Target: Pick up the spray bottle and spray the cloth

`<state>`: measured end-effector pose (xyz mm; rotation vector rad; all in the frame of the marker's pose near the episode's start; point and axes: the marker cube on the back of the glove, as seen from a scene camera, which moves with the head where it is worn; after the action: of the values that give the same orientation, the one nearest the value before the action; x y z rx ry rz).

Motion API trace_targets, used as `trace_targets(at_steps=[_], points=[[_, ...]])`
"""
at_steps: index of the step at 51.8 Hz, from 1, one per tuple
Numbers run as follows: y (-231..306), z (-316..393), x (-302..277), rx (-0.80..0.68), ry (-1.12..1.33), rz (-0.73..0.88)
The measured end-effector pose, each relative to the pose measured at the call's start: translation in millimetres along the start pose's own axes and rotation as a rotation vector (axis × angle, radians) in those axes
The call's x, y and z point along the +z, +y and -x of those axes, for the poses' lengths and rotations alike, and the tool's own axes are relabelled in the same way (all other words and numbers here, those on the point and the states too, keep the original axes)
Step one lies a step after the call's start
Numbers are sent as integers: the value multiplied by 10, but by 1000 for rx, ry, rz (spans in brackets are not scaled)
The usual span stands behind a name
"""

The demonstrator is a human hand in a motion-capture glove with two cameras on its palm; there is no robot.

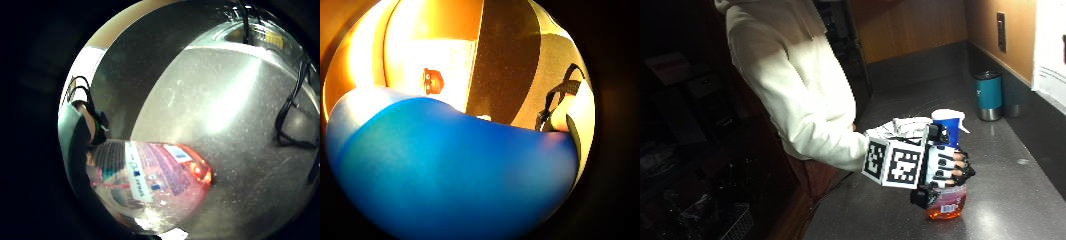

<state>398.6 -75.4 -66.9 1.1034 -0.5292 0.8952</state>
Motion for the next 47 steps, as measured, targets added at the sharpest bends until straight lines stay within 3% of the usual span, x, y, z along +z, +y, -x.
trace_targets(at_steps=[9, 23, 47], points=[[-14, 256, -93, -133, 136, 157], [357, 995, -176, -502, 456, 468], [1402, 1875, -9, -967, 1095, 833]])
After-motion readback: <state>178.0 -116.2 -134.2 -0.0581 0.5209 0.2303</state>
